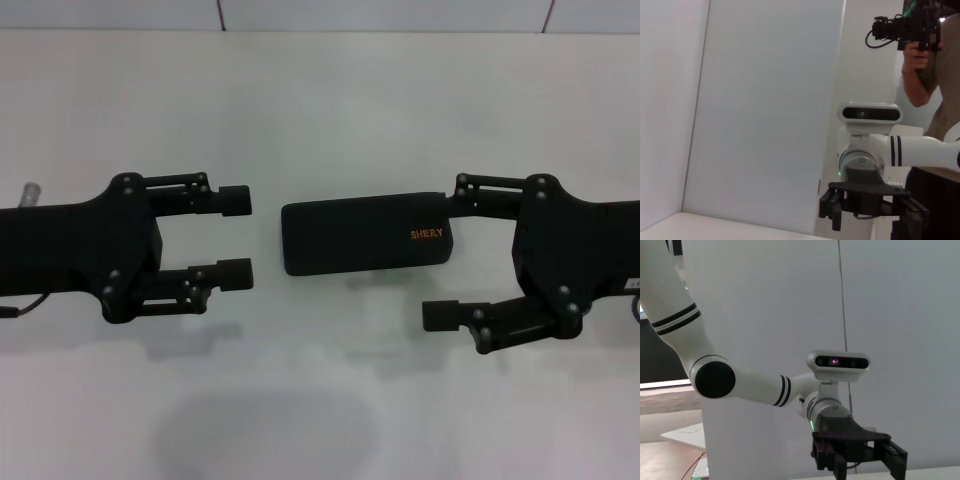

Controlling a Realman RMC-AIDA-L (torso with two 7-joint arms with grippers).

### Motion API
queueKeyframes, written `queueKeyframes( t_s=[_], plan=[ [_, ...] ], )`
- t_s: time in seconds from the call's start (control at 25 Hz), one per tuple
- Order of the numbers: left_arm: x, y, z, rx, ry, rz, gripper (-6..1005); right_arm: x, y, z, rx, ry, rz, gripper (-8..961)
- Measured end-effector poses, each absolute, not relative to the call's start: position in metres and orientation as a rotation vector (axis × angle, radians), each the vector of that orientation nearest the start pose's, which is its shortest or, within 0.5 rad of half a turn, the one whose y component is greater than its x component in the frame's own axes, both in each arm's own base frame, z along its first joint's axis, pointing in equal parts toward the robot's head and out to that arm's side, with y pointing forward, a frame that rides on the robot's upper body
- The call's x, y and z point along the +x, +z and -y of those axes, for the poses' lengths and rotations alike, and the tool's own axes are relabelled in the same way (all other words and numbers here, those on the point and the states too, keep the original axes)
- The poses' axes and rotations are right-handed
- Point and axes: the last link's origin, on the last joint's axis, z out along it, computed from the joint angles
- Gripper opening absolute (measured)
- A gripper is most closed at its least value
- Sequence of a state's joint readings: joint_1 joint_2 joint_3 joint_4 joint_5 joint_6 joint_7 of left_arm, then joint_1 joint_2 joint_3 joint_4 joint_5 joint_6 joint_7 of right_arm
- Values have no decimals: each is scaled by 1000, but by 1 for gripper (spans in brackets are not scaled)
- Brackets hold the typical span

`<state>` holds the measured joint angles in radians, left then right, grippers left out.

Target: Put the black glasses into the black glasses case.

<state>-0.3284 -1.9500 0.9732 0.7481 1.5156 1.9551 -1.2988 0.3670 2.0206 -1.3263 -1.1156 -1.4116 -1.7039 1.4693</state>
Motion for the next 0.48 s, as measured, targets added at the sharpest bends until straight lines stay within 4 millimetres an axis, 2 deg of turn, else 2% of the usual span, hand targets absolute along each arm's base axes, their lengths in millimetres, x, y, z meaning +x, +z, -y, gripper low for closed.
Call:
queueKeyframes(
  t_s=[0.04,0.16,0.48],
  plan=[
    [-251,61,-262,-2833,-1172,273,680,155,18,-285,-3000,1055,5,657],
    [-252,60,-261,-2830,-1177,286,680,155,17,-285,-2999,1057,2,875],
    [-252,58,-260,-2827,-1186,285,680,158,15,-286,-3002,1065,-29,883]
  ],
)
